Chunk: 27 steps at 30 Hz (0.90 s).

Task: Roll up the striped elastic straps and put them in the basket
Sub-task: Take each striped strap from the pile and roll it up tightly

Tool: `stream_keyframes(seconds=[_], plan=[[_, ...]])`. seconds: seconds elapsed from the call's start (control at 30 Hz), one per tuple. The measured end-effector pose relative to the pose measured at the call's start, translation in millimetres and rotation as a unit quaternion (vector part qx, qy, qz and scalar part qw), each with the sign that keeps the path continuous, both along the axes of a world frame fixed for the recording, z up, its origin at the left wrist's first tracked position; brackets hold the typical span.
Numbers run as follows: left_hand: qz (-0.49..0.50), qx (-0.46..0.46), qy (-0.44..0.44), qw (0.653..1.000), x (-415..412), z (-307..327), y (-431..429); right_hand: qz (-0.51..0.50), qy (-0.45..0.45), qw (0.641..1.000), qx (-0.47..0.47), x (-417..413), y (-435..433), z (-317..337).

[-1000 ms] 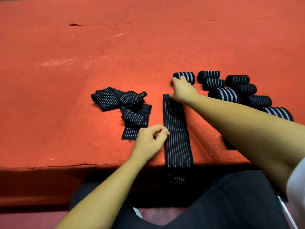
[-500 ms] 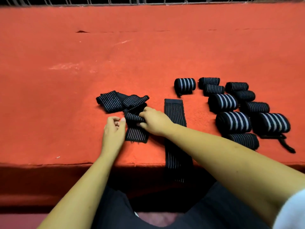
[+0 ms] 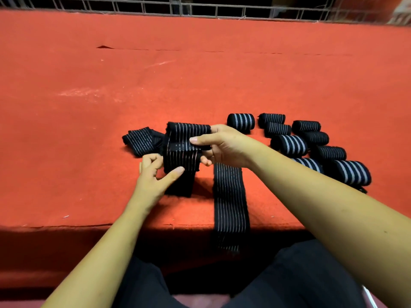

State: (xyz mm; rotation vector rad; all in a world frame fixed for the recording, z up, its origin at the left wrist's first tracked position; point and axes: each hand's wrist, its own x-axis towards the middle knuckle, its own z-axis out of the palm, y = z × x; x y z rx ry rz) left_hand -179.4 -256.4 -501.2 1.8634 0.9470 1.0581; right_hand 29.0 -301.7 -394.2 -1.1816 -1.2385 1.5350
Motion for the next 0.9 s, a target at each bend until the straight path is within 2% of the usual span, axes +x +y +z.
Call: stream_keyframes(seconds=[0.17,0.27,0.37,0.63,0.9], plan=[[-0.053,0.049,-0.007,0.997,4,15,2,-0.082,-0.038,0.996,0.005,7,0,3],[-0.072,-0.02,-0.074,0.994,6,24,-1,-0.14,-0.064,0.988,0.033,6,-3,0],[-0.063,-0.059,-0.11,0.99,14,33,-3,-0.136,-0.148,0.975,0.097,3,-9,-1],[-0.04,-0.066,-0.087,0.993,25,49,6,-0.118,-0.286,0.925,0.221,-3,-3,-3],[-0.07,-0.099,-0.107,0.987,32,58,3,-0.182,-0.356,0.87,0.287,-2,0,-12]])
